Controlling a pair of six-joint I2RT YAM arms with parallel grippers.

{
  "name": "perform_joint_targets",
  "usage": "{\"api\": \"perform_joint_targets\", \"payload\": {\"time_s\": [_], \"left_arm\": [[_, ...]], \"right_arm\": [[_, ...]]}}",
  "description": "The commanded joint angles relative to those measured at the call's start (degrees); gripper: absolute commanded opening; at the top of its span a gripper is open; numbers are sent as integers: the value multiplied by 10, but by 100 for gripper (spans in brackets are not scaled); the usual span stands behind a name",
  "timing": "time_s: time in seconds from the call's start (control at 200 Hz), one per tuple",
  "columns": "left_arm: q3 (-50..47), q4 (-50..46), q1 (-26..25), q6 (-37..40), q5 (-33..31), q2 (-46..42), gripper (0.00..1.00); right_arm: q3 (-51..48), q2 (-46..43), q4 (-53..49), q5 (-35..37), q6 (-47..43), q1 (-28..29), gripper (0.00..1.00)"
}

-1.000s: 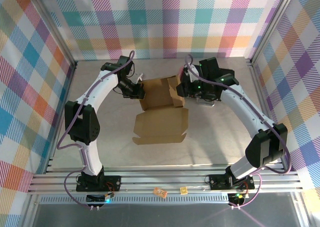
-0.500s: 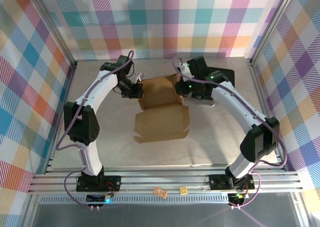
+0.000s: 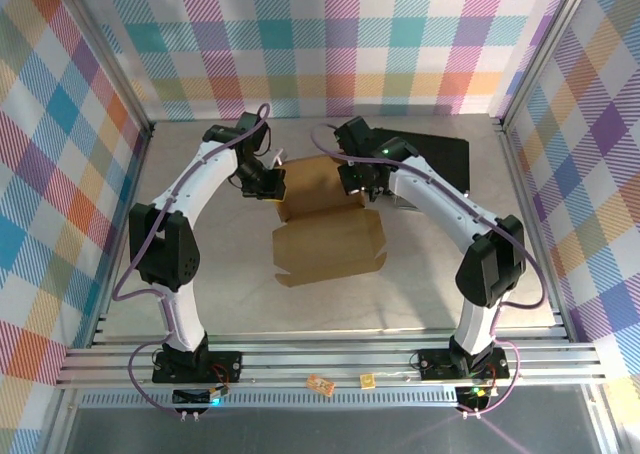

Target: Fold the paper box

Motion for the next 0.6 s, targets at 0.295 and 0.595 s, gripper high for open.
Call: {"api": "perform_joint_targets", "payload": {"time_s": [0.295, 0.595], "left_arm": [[22, -3, -20, -6, 36, -22, 0], [22, -5, -20, -1, 36, -25, 0]], "right_arm": [[30, 36, -22, -46, 30, 3, 4], [54, 57, -23, -53, 28, -9, 11]]}}
